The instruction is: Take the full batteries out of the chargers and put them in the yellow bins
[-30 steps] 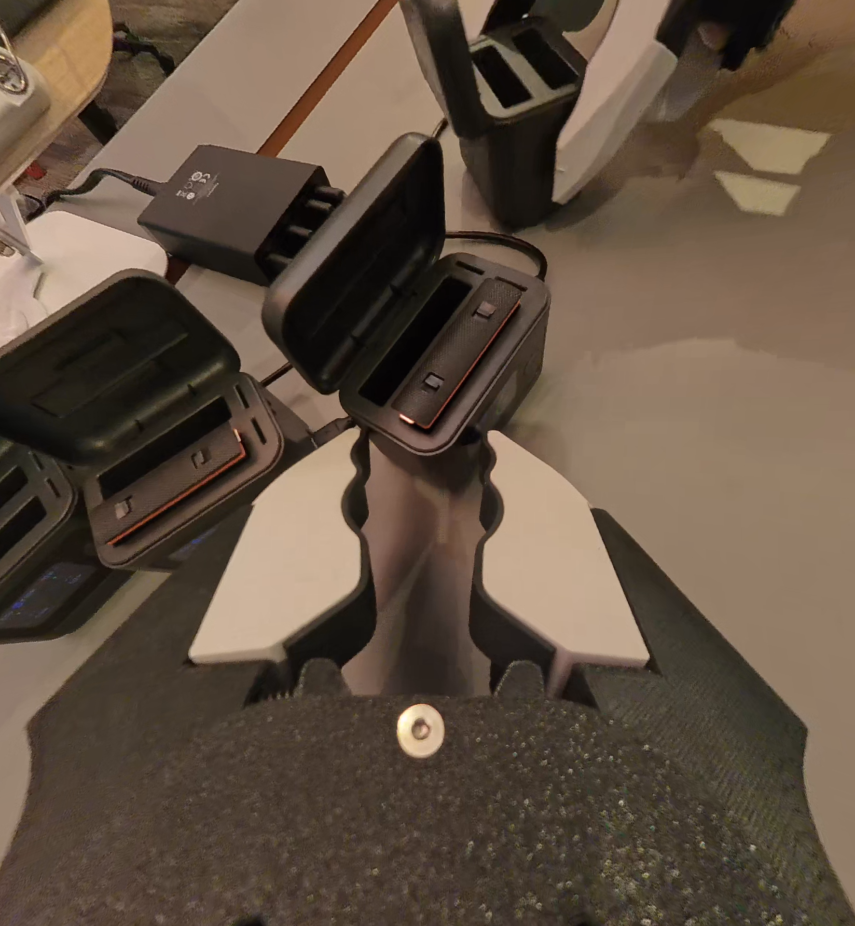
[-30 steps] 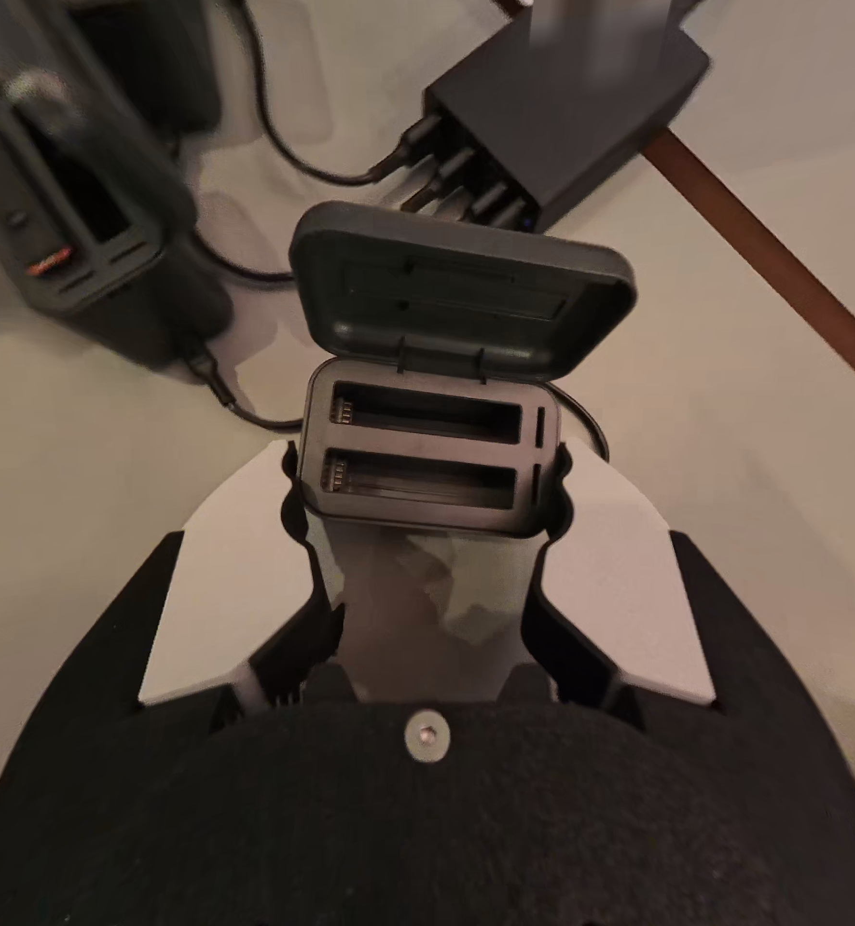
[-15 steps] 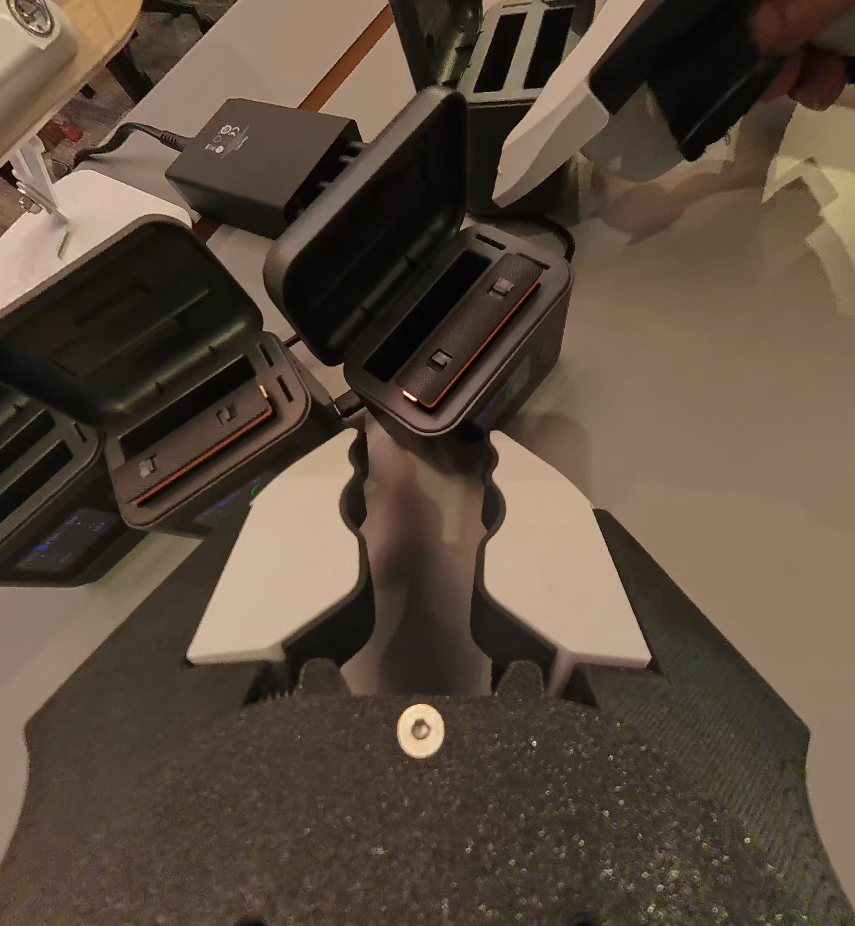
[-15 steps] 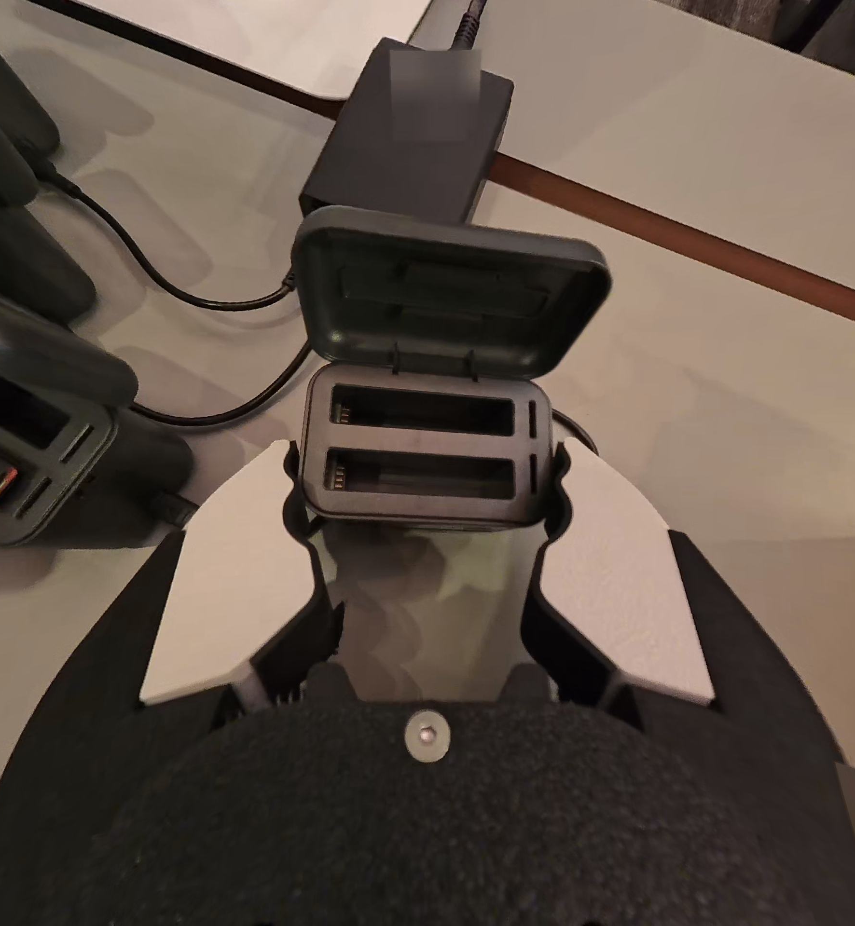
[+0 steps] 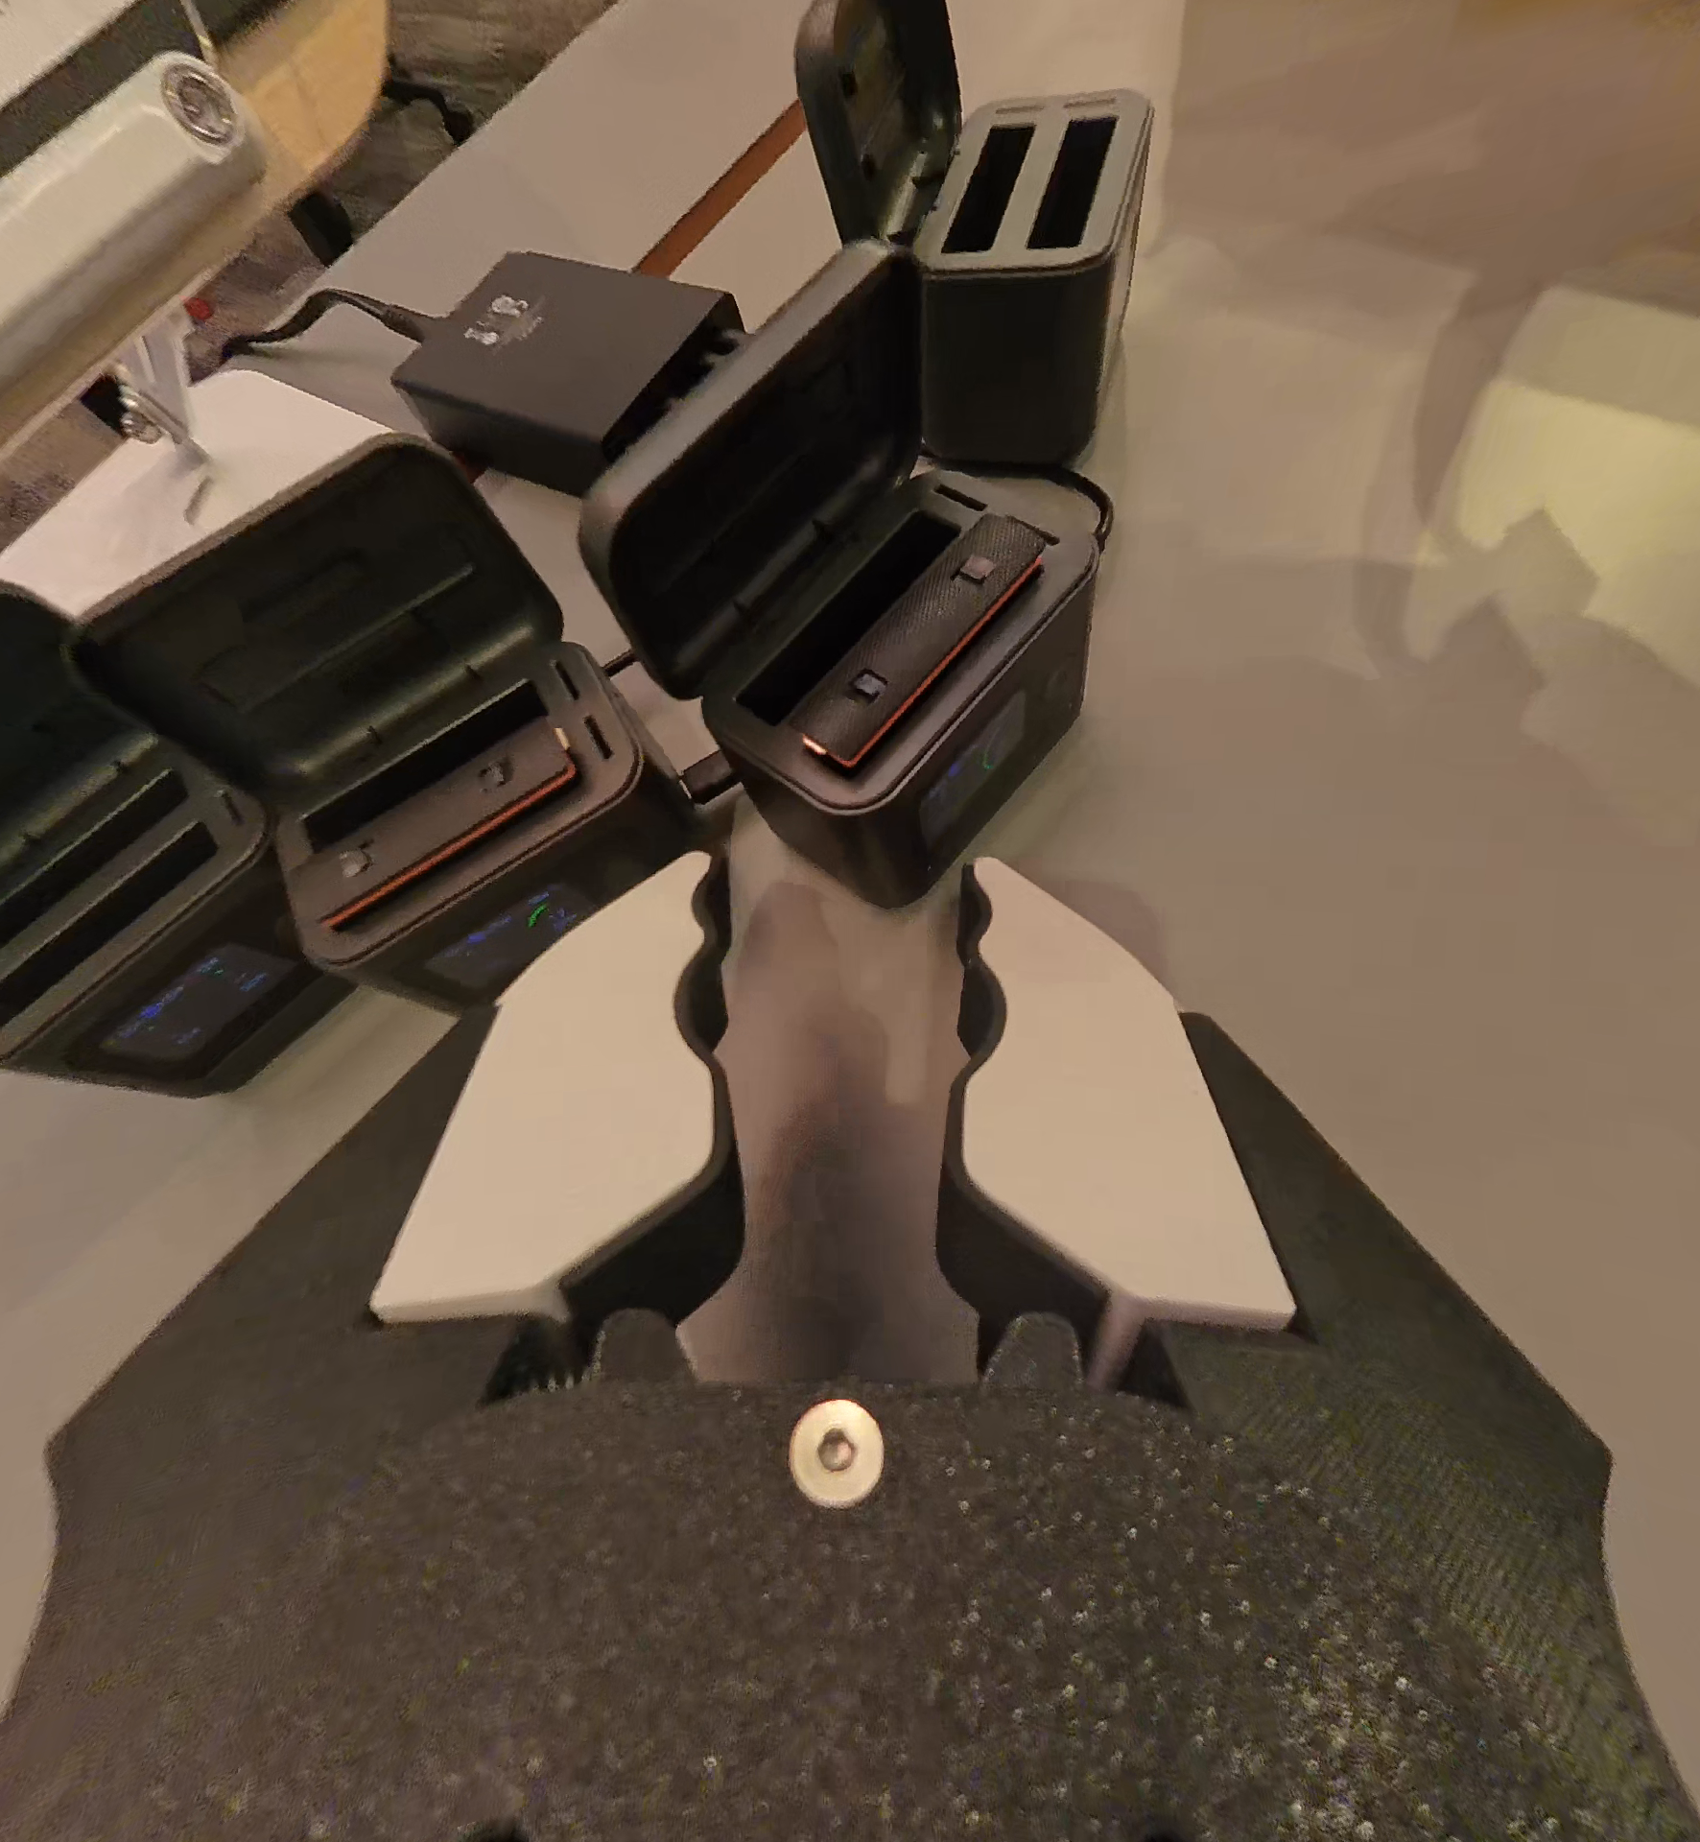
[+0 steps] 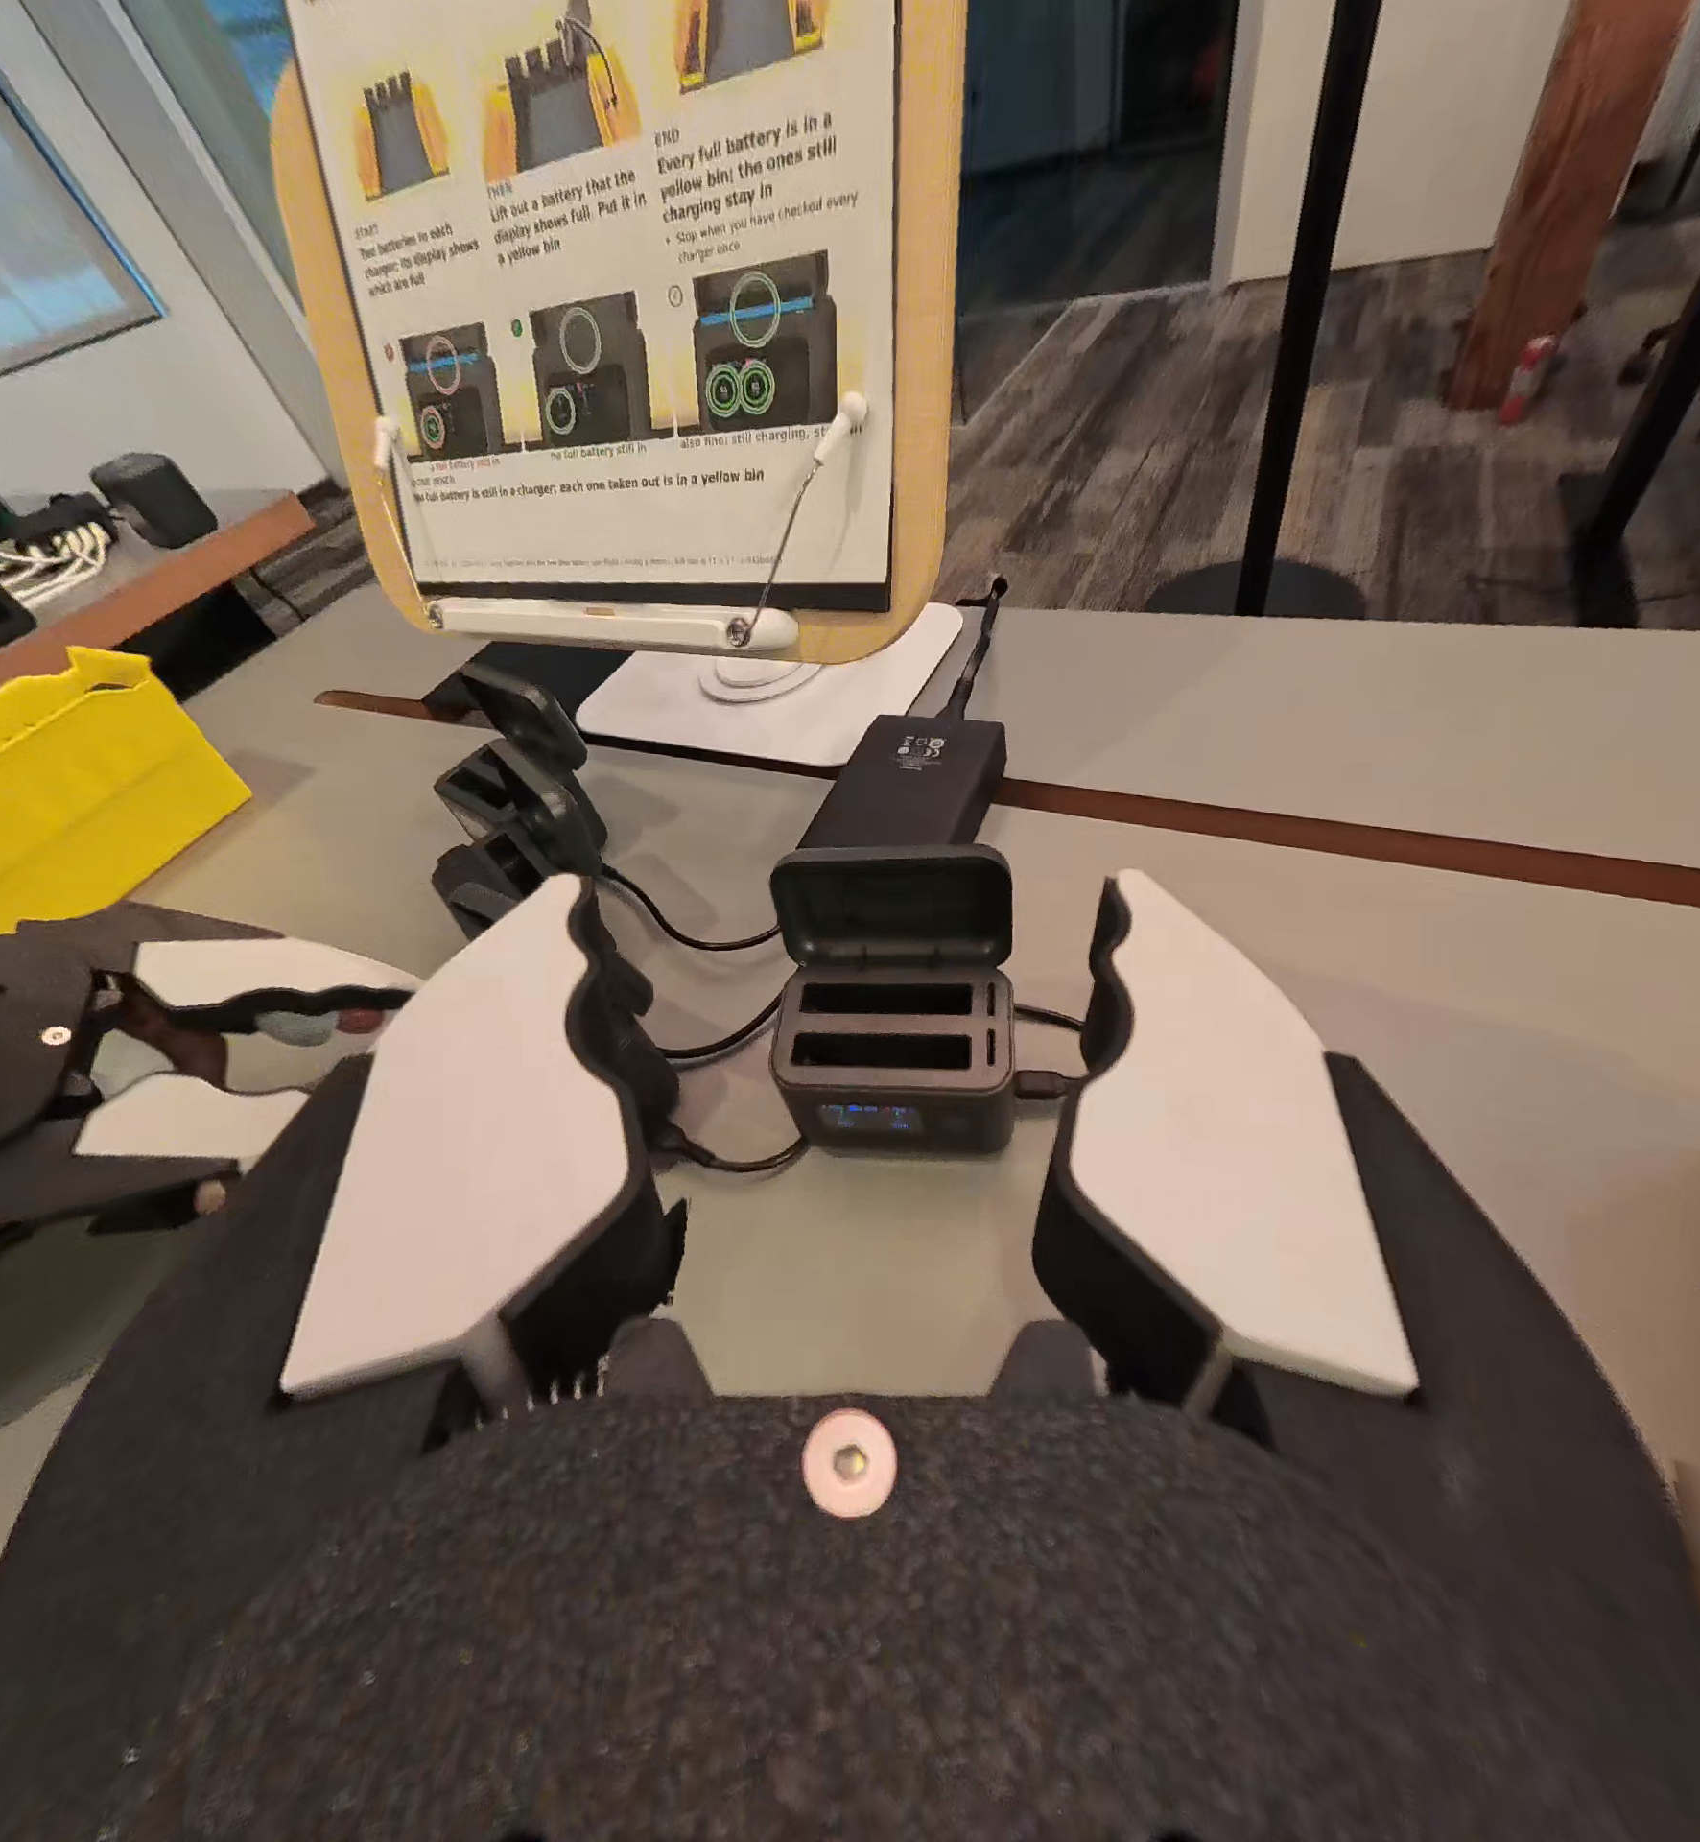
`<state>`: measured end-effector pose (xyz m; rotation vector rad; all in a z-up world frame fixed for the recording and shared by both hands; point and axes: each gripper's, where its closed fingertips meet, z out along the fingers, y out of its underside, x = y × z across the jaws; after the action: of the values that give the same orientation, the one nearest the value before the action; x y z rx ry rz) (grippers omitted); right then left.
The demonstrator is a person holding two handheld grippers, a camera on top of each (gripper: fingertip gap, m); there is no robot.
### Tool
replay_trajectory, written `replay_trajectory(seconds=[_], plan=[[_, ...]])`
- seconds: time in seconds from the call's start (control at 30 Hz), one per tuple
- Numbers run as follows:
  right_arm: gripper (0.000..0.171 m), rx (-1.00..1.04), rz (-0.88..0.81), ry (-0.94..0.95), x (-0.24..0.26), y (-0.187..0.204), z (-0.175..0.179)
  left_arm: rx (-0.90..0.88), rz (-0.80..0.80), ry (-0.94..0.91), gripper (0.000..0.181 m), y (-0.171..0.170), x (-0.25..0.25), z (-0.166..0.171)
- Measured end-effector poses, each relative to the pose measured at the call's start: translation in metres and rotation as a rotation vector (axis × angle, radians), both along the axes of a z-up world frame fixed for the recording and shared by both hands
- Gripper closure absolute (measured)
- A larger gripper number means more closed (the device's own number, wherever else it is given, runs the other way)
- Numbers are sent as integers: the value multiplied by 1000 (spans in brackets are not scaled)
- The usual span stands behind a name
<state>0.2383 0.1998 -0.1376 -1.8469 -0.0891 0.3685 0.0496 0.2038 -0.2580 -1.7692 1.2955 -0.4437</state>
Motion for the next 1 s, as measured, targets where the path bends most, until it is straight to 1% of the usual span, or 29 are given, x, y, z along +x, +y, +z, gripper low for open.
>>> replay_trajectory(seconds=[0.17, 0.33, 0.4, 0.47, 0.6, 0.73, 0.8, 0.9, 0.97, 1.0], plan=[[86, 25, -10, -77, -16, -24, -5, 31, 79, -75, 144, 0, -24, 23], [103, 25, 41, -157, -57, -35, -20, 63, 200, -167, 155, 12, -59, 47], [109, 22, 58, -169, -76, -37, -26, 93, 254, -221, 163, 17, -75, 58], [115, 18, 65, -165, -93, -38, -33, 101, 293, -272, 166, 17, -89, 66], [121, 29, 67, -170, -121, -44, -45, 97, 377, -373, 172, 10, -116, 77], [133, 51, 101, -223, -141, -51, -56, 81, 471, -469, 181, 0, -148, 83], [142, 49, 123, -237, -148, -53, -64, 79, 518, -516, 181, -6, -166, 90], [158, 42, 147, -273, -153, -54, -75, 95, 558, -592, 181, -16, -198, 106], [171, 45, 161, -285, -154, -55, -77, 136, 578, -623, 181, -24, -226, 124], [171, 47, 171, -287, -154, -55, -77, 175, 598, -627, 181, -28, -244, 134]])
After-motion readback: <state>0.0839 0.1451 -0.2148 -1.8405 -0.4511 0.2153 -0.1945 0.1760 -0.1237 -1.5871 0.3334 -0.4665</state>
